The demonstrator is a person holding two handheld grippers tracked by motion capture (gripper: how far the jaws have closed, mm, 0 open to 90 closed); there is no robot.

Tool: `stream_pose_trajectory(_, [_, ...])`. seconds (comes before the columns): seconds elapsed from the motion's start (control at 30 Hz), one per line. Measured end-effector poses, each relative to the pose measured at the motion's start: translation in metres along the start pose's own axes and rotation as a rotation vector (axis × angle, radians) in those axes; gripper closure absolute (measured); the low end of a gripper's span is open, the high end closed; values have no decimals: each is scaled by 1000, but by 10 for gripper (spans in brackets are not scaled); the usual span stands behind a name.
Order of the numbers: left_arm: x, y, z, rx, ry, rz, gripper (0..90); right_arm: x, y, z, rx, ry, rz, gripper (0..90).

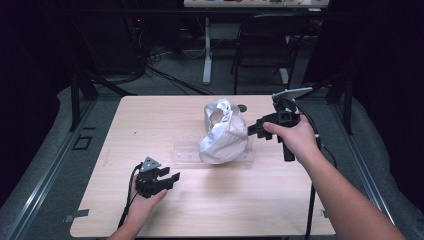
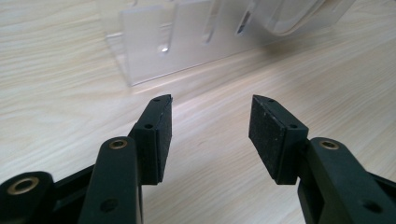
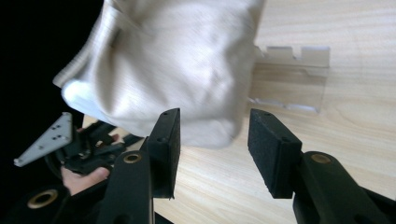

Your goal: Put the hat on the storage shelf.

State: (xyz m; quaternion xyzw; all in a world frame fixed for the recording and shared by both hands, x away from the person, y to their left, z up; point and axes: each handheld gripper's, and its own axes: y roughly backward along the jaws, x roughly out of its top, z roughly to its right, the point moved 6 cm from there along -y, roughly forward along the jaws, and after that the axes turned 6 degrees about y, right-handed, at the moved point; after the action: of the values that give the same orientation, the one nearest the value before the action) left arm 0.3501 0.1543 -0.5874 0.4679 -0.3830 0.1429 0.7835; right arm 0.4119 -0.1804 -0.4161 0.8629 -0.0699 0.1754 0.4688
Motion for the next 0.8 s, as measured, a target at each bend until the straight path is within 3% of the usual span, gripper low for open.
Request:
stream_pose_trajectory(0.2, [-9,14,-20,52,-50,8,495,-21,-6,22,-56,20,19,533])
stream_pose_trajectory(0.3, [-9,16,-28,42,-19,25,494,-33,-13,30,-54,20,23,530])
stream_pose_trajectory(0.43, [-10,13,-38,45,24,35,495,-48,-21,41,-100,50,36,528])
stream_pose_trajectory(0.53, [-11,12,-42,51,21,33,495,-60,-28,47,-100,57,54,537])
stream_pose_trajectory(0.8, [-12,9,-42,67,1,34,495,-95,-55,62,-134,146,110,544])
